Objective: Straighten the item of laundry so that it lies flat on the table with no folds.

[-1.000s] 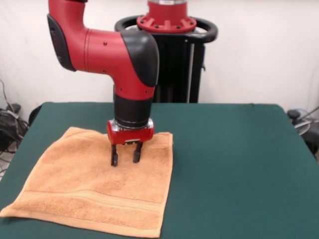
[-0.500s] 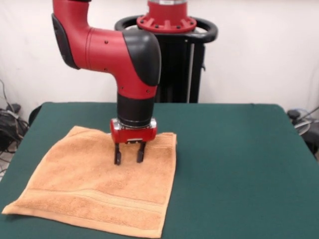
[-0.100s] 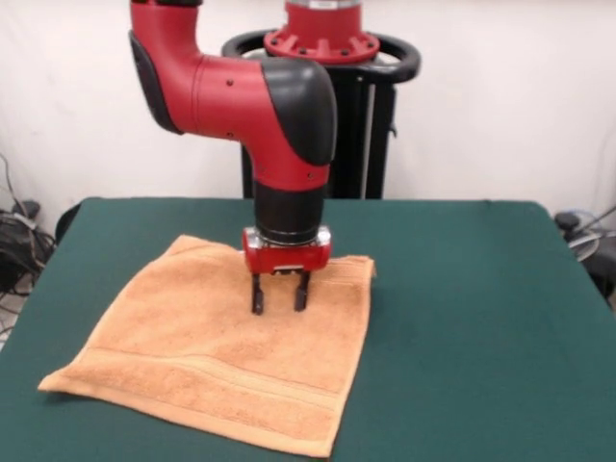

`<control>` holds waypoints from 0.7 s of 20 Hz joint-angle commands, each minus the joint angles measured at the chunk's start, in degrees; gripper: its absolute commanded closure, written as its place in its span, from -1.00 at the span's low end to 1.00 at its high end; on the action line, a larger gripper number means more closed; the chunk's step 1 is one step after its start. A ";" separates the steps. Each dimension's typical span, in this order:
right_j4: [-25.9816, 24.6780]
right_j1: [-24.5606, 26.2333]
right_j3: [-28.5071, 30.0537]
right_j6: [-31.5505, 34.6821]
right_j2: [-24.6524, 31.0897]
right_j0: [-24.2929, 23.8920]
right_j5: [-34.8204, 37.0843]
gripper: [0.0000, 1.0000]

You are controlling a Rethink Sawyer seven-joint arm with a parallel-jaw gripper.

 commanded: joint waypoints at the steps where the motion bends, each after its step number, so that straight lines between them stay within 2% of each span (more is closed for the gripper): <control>1: 7.48 4.31 9.70 19.08 8.95 5.53 2.36 -1.00; 9: 15.75 4.42 13.47 22.65 13.37 7.33 -1.97 -1.00; 11: 17.93 3.49 13.85 23.21 12.34 9.16 -2.13 -1.00; 13: 19.22 2.06 13.54 23.31 8.82 12.11 -2.49 -1.00; 14: 19.70 0.58 12.94 22.94 4.88 15.09 -2.14 -1.00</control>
